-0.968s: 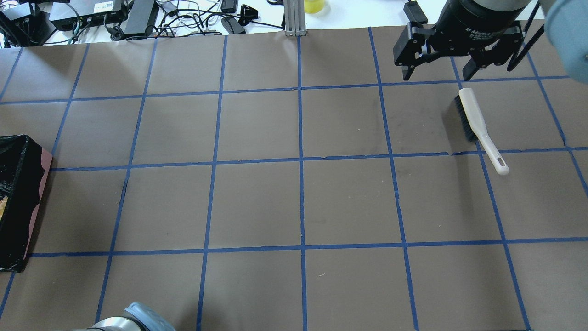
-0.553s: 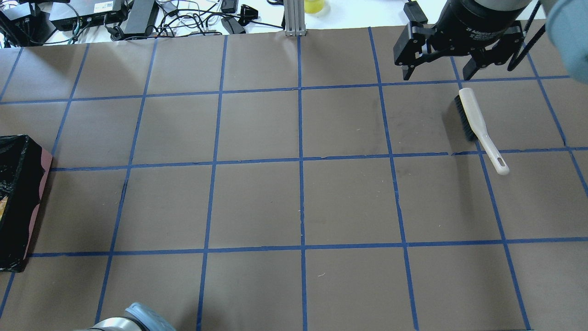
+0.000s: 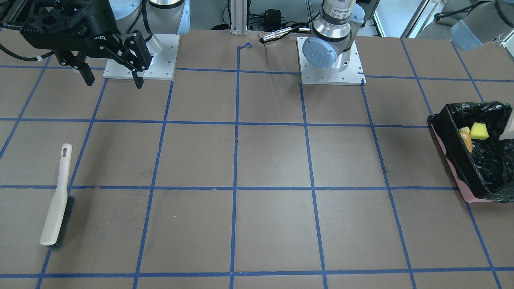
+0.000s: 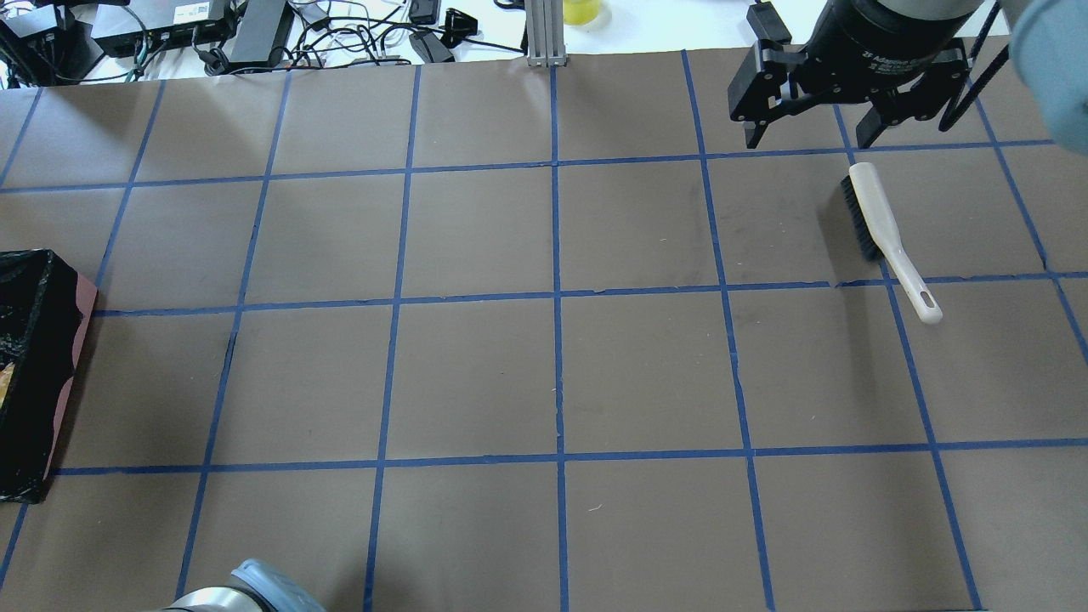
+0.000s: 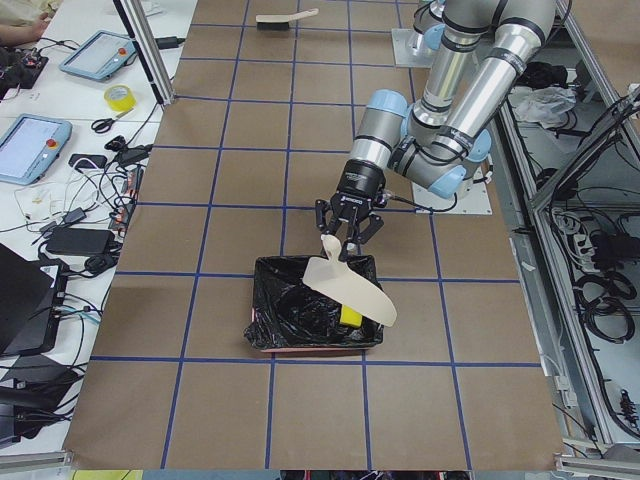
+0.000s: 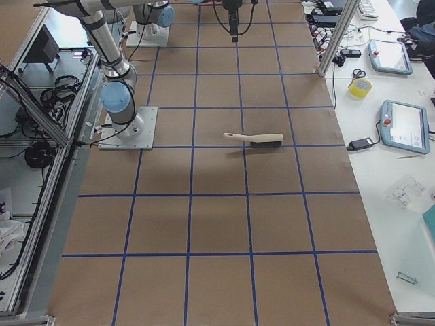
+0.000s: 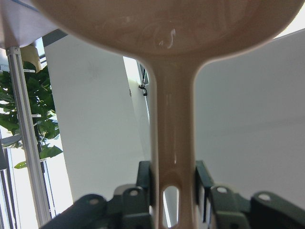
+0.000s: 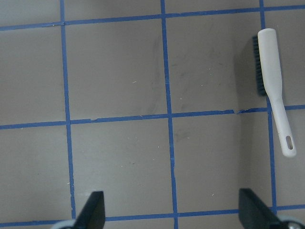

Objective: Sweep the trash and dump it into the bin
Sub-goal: 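Hold the emptied dustpan inverted above the bin with the left gripper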

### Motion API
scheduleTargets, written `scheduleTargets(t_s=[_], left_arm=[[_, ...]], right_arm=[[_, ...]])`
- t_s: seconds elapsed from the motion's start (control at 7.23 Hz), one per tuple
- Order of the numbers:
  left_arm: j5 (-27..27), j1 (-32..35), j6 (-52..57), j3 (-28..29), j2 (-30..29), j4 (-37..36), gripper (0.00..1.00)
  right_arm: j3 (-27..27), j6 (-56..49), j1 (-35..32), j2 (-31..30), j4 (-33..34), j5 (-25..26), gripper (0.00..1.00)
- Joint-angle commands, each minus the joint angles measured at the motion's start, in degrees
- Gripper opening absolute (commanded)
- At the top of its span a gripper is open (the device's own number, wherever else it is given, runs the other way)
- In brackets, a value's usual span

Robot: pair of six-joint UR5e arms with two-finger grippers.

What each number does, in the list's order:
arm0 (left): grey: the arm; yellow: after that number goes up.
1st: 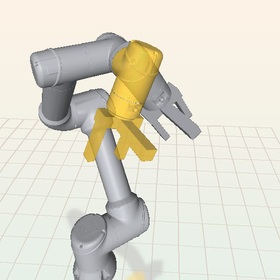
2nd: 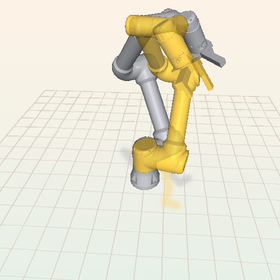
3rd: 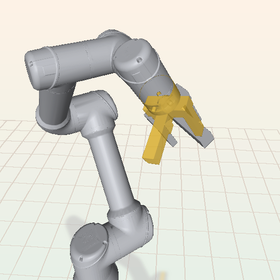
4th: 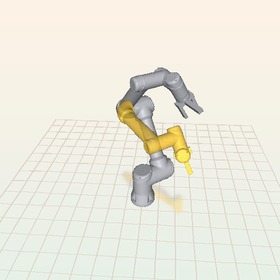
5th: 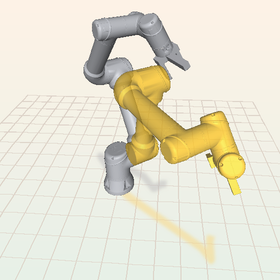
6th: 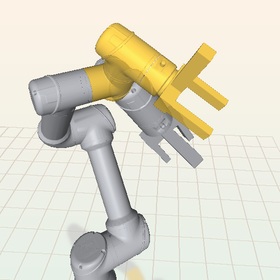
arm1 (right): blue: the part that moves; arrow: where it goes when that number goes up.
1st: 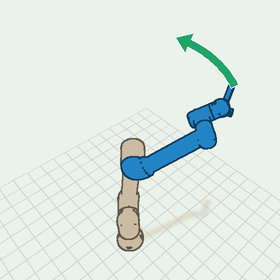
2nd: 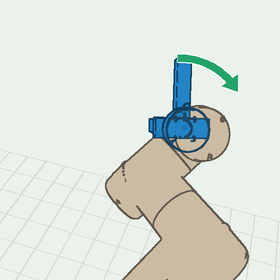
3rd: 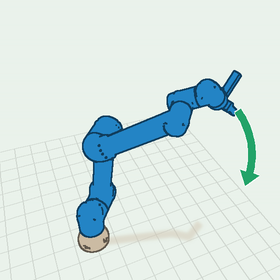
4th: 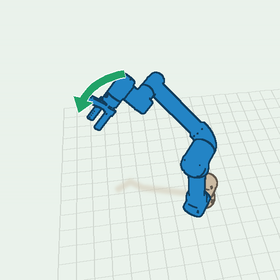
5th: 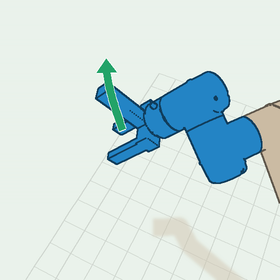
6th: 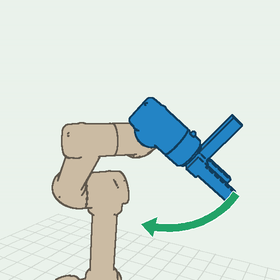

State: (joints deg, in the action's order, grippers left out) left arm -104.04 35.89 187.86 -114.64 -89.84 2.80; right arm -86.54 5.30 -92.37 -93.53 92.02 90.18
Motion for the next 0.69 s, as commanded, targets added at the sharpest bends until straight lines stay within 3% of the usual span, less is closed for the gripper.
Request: scheduleTargets(t_s=[0.0,0.14,0.28,0.55], left_arm=[[2.2,-0.2,0.5,18.8,-1.8,34.9,0.00],[6.5,-0.5,0.5,24.3,-2.4,48.6,0.00],[10.4,-1.3,0.4,26.2,-2.4,60.3,0.00],[15.8,-2.0,-5.3,26.0,-2.6,76.2,0.00]], right_arm=[[0.0,-0.4,0.1,0.0,0.0,0.0,1.00],[0.0,-0.5,0.1,0.0,0.0,0.0,1.00],[0.0,-0.6,0.0,0.0,0.0,0.0,1.00],[0.0,-0.6,0.0,0.1,0.2,0.0,1.00]])
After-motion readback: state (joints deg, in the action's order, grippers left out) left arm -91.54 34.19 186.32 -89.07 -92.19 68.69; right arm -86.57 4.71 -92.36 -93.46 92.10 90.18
